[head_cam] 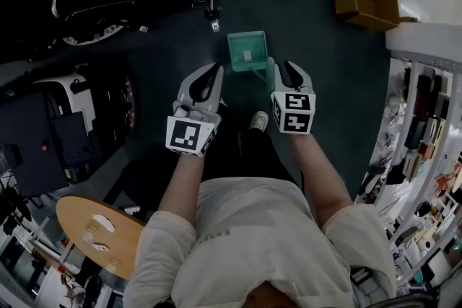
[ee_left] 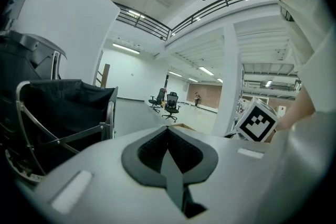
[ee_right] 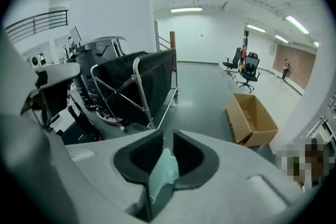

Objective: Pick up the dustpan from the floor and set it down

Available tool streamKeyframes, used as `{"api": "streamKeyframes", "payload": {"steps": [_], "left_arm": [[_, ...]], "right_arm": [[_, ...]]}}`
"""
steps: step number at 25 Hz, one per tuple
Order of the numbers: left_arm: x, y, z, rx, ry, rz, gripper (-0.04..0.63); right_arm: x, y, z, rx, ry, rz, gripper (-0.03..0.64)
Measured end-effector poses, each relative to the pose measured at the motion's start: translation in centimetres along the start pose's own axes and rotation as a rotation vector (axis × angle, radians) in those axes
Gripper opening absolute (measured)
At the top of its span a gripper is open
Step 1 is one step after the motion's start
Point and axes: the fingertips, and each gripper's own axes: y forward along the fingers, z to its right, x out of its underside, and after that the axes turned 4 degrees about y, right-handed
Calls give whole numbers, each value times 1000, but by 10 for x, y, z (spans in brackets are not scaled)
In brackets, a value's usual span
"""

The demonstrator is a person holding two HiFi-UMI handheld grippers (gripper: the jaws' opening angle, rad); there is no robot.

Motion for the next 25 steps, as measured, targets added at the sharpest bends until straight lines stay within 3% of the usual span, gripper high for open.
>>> {"api": "streamKeyframes", "payload": {"steps": [1,2,5,8,12,20,25], "left_arm": [[-9,-4,3,-4,-9,12,12],[-16,-8,6,-14,-18,15,12],[-37,-23,12,-56,6,14,12],[-68,-40,30,-74,44,64,12],[-92,-68,71,-68,24,91,12],[-76,-107,135,-86,21,83,12],[-65,-125,162,-72,34,77,12]], "right_arm": [[-12,-15,2,6,-11,49,16],[-23,-30,3,6,-18,92,-8],[-53,-77,4,-14,-5,203,-8],[-72,-121,1,-56,-6,303,-8],[-75,-173,-3,-123,-49,394,-8],[-48,-233,7,-193,-121,421,-8],[-16,-246,16,-190,-101,389,-8]]}}
